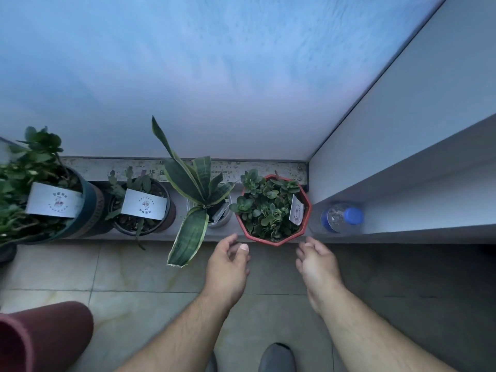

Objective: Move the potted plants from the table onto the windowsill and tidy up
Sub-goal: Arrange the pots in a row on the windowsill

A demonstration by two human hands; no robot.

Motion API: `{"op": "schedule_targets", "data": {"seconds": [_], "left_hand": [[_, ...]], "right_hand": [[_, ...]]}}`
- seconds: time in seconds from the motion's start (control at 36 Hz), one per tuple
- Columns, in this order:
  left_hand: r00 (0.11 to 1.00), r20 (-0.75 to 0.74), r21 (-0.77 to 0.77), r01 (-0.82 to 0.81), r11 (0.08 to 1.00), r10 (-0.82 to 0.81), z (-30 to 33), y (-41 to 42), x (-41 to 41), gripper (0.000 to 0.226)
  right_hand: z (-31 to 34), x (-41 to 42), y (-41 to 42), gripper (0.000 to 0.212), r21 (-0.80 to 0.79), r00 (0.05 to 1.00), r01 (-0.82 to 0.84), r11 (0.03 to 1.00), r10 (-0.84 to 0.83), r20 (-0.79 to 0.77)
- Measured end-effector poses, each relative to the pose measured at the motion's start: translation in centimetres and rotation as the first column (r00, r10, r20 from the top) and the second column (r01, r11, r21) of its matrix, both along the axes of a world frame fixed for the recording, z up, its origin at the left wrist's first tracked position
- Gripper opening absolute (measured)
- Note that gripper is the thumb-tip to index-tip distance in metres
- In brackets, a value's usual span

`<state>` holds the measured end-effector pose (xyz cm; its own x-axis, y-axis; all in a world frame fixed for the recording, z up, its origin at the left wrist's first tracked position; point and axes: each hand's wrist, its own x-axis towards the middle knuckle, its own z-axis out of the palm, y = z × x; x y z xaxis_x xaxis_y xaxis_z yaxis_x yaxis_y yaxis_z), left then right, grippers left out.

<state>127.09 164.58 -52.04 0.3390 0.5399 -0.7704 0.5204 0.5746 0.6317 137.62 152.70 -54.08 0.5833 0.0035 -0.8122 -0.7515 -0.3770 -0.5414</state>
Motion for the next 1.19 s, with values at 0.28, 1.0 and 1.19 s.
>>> {"op": "schedule_targets", "data": {"seconds": [0.28,1.0,1.19], "left_hand": [[0.997,0.01,0.119,-0.081,0.99,0.08,10.0,0.0,-8.4,0.03],[0.926,0.206,0.278,-0.364,0.889,0.315,15.1,18.1,-29.0,0.032],[0.901,0.228,0.304,-0.426,0.852,0.37,11.9,19.2,-31.0,0.031]], "right_hand": [[10.4,-7.6,0.1,0.031,0.217,0.987,-0.15,0.965,0.158,-0.017],[17.5,-20.2,19.0,0.027,0.316,0.96,-0.215,0.924,0.141,0.24],[14.4,-22.7,22.5,0.028,0.386,0.959,-0.242,0.89,0.16,0.233]]}}
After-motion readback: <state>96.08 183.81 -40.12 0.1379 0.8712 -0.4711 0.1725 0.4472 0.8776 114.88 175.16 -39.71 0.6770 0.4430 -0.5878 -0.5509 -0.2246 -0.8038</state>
